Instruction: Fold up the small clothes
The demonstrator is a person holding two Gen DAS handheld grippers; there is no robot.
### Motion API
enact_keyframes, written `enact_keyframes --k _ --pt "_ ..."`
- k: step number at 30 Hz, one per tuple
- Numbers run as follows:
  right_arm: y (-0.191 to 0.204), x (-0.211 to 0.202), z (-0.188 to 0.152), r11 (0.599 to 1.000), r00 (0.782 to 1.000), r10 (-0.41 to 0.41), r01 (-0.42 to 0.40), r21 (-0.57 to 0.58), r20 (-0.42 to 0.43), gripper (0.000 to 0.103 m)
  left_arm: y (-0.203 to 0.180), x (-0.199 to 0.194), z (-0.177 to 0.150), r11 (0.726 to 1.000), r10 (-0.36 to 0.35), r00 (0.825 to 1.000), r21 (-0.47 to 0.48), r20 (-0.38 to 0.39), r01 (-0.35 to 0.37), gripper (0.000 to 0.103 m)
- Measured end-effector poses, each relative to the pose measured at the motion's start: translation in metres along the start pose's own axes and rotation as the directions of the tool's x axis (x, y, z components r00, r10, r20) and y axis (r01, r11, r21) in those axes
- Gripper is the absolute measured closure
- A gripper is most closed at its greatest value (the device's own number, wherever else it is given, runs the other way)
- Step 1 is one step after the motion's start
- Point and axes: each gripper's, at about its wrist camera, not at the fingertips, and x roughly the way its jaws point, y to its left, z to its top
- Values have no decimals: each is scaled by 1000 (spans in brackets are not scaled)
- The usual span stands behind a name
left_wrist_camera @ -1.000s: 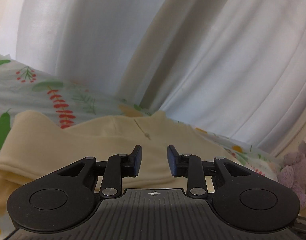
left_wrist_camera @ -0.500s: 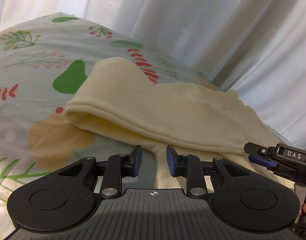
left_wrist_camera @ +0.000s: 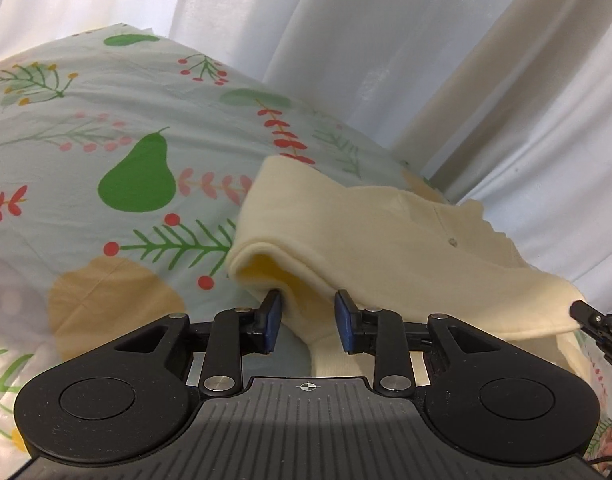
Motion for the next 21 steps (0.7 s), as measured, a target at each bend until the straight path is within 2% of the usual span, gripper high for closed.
enact_keyframes --k 3,6,10,16,18,19,21 --pt "-34 -25 -1 993 992 -120 120 3 30 97 -11 5 -1 1000 -14 1000 27 1 14 71" --pt "-69 -34 -10 979 980 -199 199 33 -14 97 -21 8 -1 999 -26 1000 40 1 25 69" --pt "-102 -37 -21 975 983 -161 172 139 -88 95 -27 9 0 998 -32 999 52 -1 32 69" --pt "-110 -22 -28 967 988 -117 136 215 -100 87 -32 10 0 996 -30 1000 85 -7 31 68" --pt "-108 -18 -27 970 990 -109 126 206 -92 89 -33 10 0 996 -32 999 86 -12 33 68" --pt "-104 -16 -26 976 989 -119 132 175 -86 97 -33 10 0 996 -33 999 87 -13 34 67" --pt "-96 -18 -21 980 983 -176 180 90 -49 97 -34 11 -1 995 -39 999 95 -21 41 65"
